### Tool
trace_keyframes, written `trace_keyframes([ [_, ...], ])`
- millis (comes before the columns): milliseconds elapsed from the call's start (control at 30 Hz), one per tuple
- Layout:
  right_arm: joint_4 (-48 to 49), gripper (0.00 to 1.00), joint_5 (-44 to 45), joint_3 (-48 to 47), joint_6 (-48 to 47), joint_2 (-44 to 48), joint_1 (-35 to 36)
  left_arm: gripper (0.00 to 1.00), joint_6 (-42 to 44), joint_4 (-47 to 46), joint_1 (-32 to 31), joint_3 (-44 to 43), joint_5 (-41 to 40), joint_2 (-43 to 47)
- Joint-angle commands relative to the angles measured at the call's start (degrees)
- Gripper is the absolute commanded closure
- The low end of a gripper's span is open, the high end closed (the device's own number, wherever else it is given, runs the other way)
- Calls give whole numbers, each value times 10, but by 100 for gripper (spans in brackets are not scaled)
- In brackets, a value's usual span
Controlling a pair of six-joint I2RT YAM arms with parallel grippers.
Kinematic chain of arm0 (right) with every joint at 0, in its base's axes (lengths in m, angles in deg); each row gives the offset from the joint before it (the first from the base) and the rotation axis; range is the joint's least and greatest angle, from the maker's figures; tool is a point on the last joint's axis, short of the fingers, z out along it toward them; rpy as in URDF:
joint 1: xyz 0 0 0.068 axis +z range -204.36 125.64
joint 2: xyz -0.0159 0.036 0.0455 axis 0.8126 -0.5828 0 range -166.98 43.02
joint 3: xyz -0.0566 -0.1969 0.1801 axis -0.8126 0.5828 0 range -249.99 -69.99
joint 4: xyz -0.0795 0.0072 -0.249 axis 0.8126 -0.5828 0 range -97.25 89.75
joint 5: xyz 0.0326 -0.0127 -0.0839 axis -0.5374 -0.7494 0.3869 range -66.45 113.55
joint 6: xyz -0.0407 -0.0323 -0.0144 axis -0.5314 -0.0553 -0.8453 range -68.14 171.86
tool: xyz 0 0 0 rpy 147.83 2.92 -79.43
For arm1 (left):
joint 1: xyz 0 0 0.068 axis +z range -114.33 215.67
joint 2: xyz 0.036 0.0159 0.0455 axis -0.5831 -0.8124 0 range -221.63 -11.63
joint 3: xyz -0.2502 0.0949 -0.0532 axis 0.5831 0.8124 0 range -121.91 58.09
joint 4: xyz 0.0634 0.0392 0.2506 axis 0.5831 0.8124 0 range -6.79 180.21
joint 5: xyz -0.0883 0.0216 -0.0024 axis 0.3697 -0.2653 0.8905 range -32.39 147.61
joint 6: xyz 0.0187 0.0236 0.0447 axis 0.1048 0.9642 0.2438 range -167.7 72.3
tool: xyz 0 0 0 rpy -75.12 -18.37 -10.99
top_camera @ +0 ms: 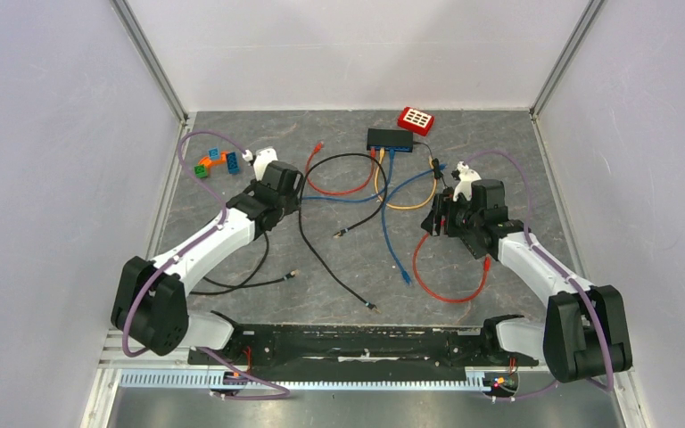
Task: Insert the plug into the switch port
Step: Pick up the connector from the center of the board.
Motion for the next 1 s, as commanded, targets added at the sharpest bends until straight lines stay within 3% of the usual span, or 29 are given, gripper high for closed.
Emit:
trace_keyframes([
  [0,2,33,22,-6,-18,20,2,48,-7,25,-5,-13,32,-11],
  [133,-10,33,78,-14,-31,47,2,48,-12,21,-4,17,14,15],
  [267,-17,35,179,-24,-47,85,1,55,125,-26,-18,16,148,37],
  [367,-27,35,219,-42,-51,110,1,55,153,-24,-63,-9,135,20],
  [767,-68,35,234,-106,-57,186,1,58,79,-46,-224,-171,135,-222],
  [967,-69,35,222,-100,-56,196,1,60,79,-66,-235,-244,111,-334],
])
